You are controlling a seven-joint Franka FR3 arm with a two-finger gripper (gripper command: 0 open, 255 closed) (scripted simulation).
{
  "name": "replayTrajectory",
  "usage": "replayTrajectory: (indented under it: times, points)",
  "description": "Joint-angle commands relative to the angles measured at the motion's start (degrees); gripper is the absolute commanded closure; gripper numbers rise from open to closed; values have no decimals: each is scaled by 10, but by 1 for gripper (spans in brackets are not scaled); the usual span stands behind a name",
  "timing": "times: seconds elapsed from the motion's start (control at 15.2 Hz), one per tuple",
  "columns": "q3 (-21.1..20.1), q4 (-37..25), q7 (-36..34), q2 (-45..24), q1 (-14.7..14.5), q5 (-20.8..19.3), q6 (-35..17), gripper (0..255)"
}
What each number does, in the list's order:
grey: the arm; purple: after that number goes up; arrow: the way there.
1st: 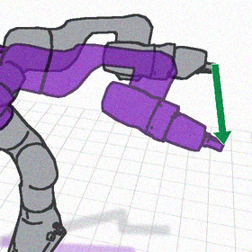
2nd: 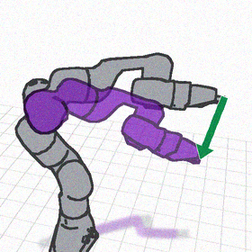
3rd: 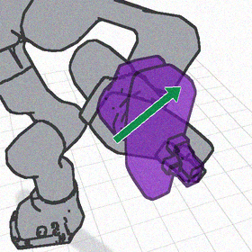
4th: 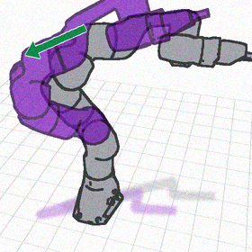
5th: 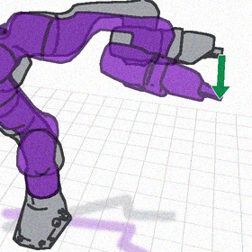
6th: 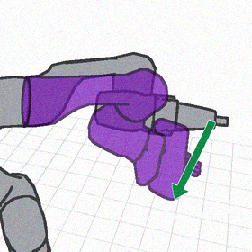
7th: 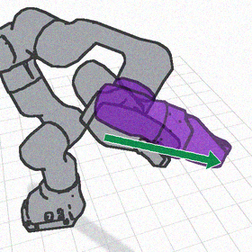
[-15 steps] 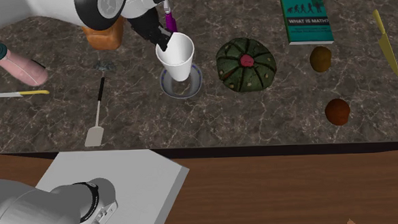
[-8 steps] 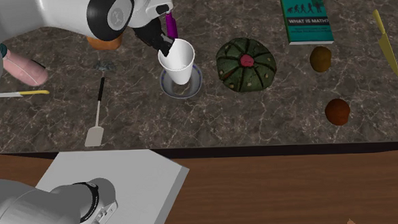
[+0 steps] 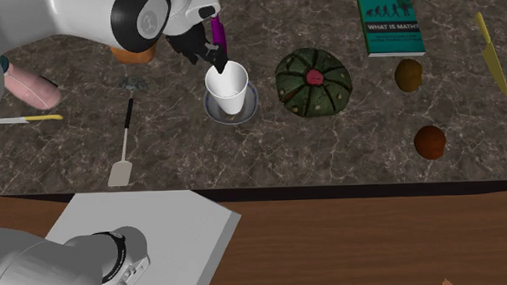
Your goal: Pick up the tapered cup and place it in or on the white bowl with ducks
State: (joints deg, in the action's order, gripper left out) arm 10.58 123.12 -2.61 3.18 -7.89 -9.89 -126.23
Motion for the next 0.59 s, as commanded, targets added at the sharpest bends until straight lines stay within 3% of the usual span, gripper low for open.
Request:
replayTrajectory:
  times: [0.0,0.13,0.4,0.53]
  points:
    - [0,0,0,0,0,0,0,0]
    - [0,0,0,0,0,0,0,0]
    - [-7,-38,-1,32,-5,0,71,0]
    - [-7,-38,-1,32,-5,0,71,0]
